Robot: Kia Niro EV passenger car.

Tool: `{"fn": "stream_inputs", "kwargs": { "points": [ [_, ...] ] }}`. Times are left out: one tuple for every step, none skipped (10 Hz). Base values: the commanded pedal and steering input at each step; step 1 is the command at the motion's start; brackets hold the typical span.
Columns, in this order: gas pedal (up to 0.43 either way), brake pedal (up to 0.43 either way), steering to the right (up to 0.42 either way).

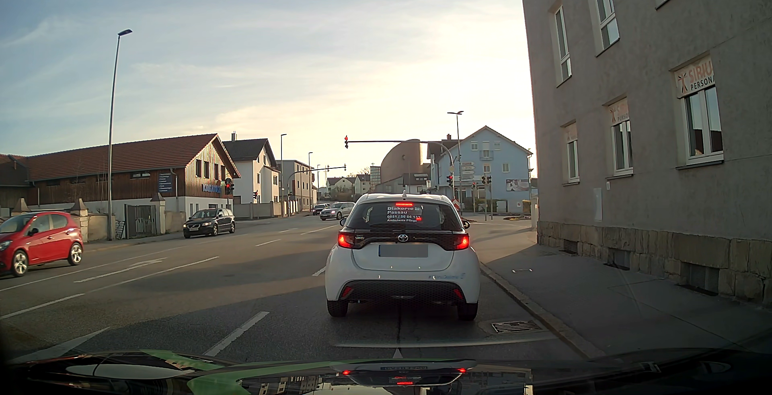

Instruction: Follow the waypoints while adhering to traffic rules and regulations

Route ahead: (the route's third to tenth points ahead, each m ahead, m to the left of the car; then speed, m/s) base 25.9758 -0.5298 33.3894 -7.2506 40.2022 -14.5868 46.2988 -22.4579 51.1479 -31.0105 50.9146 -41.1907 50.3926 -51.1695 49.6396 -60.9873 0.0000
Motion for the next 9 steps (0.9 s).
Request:
{"fn": "stream_inputs", "kwargs": {
  "points": [
    [0.0,0.262,-0.006],
    [0.0,0.256,-0.006],
    [0.0,0.262,-0.006],
    [0.0,0.262,-0.006],
    [0.0,0.256,-0.006],
    [0.0,0.256,-0.006],
    [0.0,0.262,-0.006],
    [0.0,0.262,-0.006],
    [0.0,0.262,-0.006]
  ]
}}
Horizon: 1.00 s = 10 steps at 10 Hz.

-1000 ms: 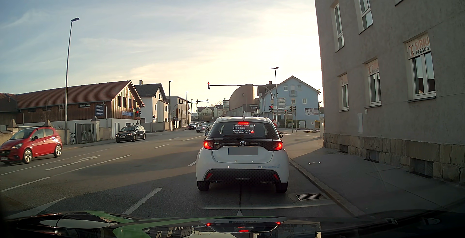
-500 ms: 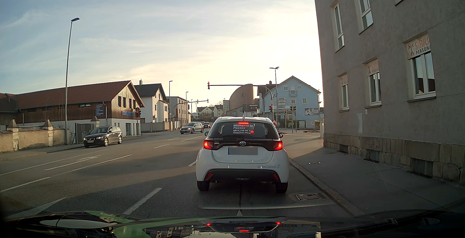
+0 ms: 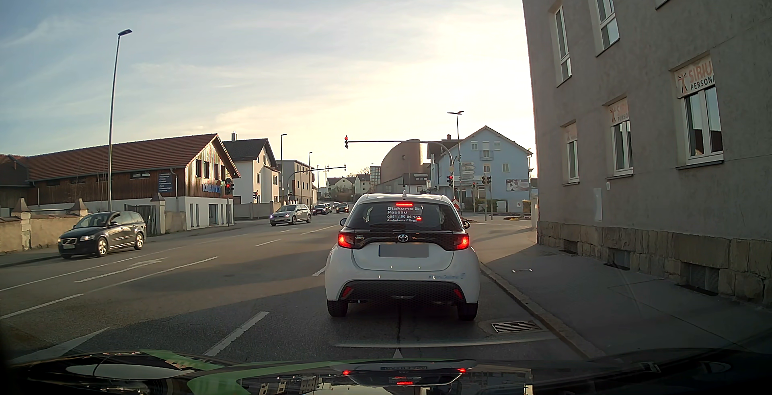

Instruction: Follow the waypoints while adhering to traffic rules and regulations

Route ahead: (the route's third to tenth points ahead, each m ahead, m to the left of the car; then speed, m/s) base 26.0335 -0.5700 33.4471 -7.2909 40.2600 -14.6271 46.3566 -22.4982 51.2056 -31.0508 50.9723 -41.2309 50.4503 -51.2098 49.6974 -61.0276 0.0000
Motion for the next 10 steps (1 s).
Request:
{"fn": "stream_inputs", "kwargs": {
  "points": [
    [0.0,0.262,-0.006],
    [0.0,0.262,-0.006],
    [0.0,0.256,-0.006],
    [0.0,0.256,-0.006],
    [0.0,0.262,-0.006],
    [0.0,0.256,-0.006],
    [0.0,0.262,-0.006],
    [0.0,0.256,-0.006],
    [0.0,0.262,-0.006],
    [0.0,0.262,-0.006]
  ]
}}
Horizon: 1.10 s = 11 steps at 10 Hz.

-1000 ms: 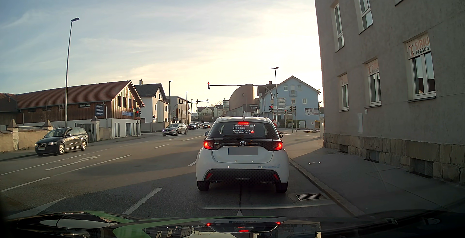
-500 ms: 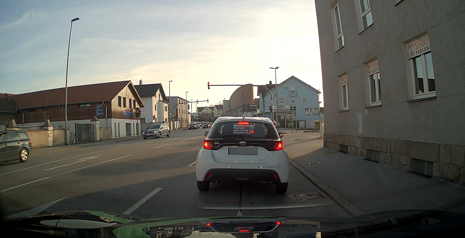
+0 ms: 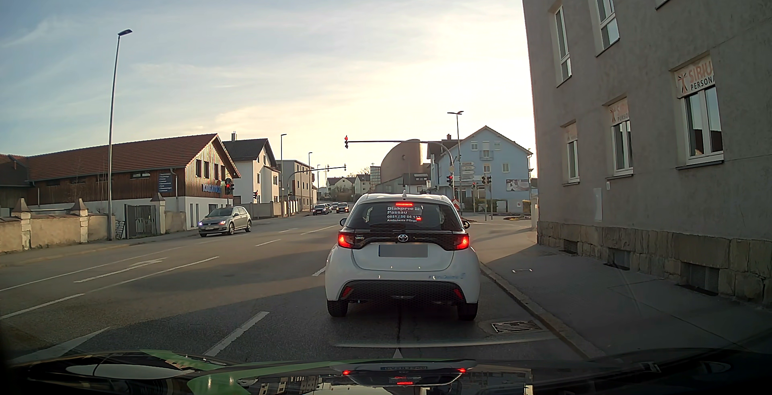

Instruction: Follow the waypoints while adhering to traffic rules and regulations

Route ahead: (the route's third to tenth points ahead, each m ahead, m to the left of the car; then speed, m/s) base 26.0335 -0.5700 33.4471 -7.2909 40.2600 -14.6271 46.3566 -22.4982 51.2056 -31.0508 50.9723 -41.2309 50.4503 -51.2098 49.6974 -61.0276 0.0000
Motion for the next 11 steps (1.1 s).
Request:
{"fn": "stream_inputs", "kwargs": {
  "points": [
    [0.0,0.262,-0.006],
    [0.0,0.262,-0.006],
    [0.0,0.262,-0.006],
    [0.0,0.262,-0.006],
    [0.0,0.262,-0.006],
    [0.0,0.256,-0.006],
    [0.0,0.262,-0.006],
    [0.0,0.262,-0.006],
    [0.0,0.262,-0.006],
    [0.0,0.262,-0.006],
    [0.0,0.262,-0.006]
  ]
}}
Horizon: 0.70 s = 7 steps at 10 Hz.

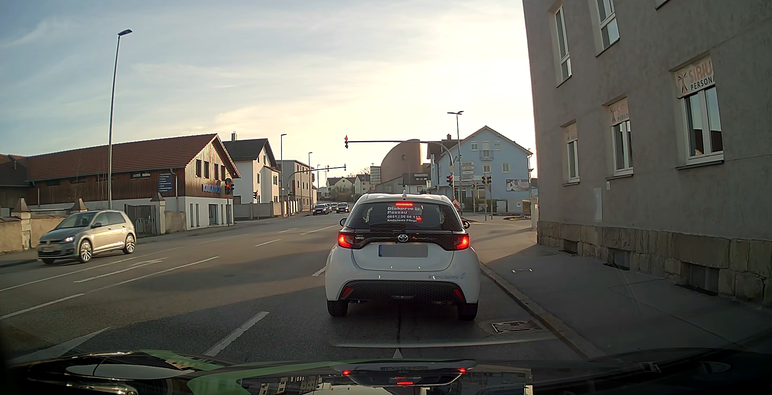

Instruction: Follow the waypoints while adhering to traffic rules and regulations

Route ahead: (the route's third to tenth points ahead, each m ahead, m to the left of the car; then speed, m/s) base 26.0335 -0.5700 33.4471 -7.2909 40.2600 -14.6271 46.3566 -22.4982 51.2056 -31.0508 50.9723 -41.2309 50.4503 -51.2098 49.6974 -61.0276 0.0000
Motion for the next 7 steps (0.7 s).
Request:
{"fn": "stream_inputs", "kwargs": {
  "points": [
    [0.0,0.262,-0.006],
    [0.0,0.262,-0.006],
    [0.0,0.262,-0.006],
    [0.0,0.262,-0.006],
    [0.0,0.262,-0.006],
    [0.0,0.262,-0.006],
    [0.0,0.262,-0.006]
  ]
}}
